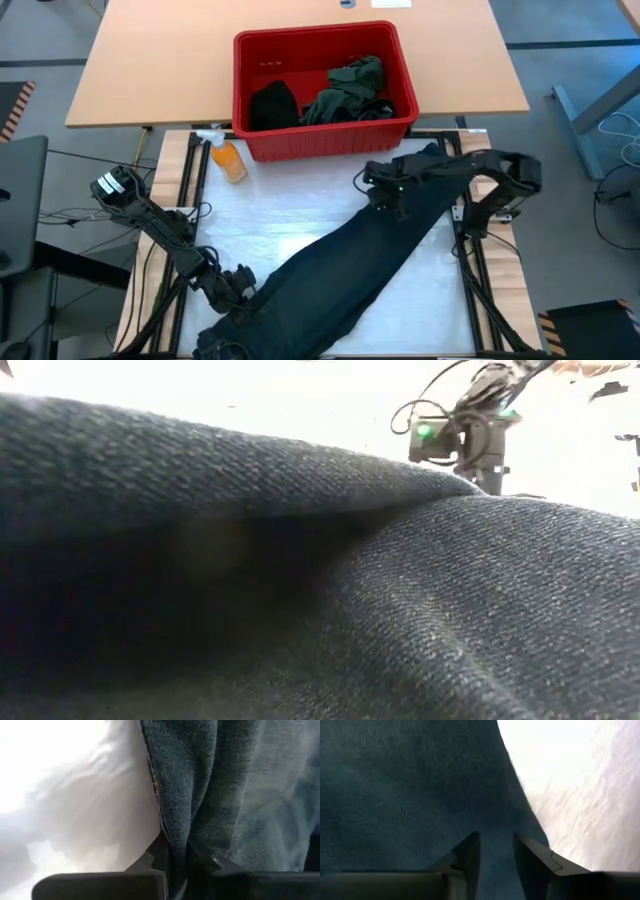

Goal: Fold Laundry from Bin
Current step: Fold the dark blue pants

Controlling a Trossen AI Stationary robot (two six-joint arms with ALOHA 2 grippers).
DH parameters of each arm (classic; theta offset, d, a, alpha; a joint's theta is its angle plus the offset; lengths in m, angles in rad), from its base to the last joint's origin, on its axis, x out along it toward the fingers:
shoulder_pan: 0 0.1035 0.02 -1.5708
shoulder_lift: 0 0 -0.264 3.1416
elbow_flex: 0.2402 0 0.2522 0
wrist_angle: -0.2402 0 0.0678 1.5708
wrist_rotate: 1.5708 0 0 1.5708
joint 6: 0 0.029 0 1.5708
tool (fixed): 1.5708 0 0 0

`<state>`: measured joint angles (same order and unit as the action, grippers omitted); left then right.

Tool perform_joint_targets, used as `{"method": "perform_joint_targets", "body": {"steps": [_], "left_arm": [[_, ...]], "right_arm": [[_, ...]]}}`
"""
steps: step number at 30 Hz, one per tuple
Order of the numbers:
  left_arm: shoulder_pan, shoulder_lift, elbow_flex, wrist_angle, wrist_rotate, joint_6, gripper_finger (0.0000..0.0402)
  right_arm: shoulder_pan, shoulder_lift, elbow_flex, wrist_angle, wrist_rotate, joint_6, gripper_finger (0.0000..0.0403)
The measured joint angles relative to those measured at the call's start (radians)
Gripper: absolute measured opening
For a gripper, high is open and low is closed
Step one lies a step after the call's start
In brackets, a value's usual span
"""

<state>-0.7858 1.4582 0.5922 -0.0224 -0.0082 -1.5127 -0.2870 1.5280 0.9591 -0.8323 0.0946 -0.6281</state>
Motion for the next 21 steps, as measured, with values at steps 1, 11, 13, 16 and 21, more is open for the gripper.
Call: {"method": "perform_joint_targets", "body": {"steps": [1,11,13,16,21], "left_arm": [[-0.001,0.000,0.000,0.013,0.001,0.000,0.0017],[-0.001,0.000,0.000,0.034,-0.006,-0.017,0.0007],[-0.001,0.000,0.000,0.035,-0.006,-0.017,0.0007],[-0.001,0.000,0.000,0.041,-0.007,-0.018,0.0007],[-0.002,0.000,0.000,0.044,0.001,-0.019,0.0007]], "right_arm": [[-0.002,0.016,0.023,-0.026,0.002,-0.005,0.0158],[-0.046,0.051,0.128,-0.102,0.014,-0.271,0.0212],[-0.073,0.072,0.128,-0.085,0.007,-0.302,0.0216],[-0.114,0.133,0.126,-0.109,-0.004,-0.318,0.0217],[-0.139,0.244,0.126,-0.142,-0.014,-0.348,0.0211]]}}
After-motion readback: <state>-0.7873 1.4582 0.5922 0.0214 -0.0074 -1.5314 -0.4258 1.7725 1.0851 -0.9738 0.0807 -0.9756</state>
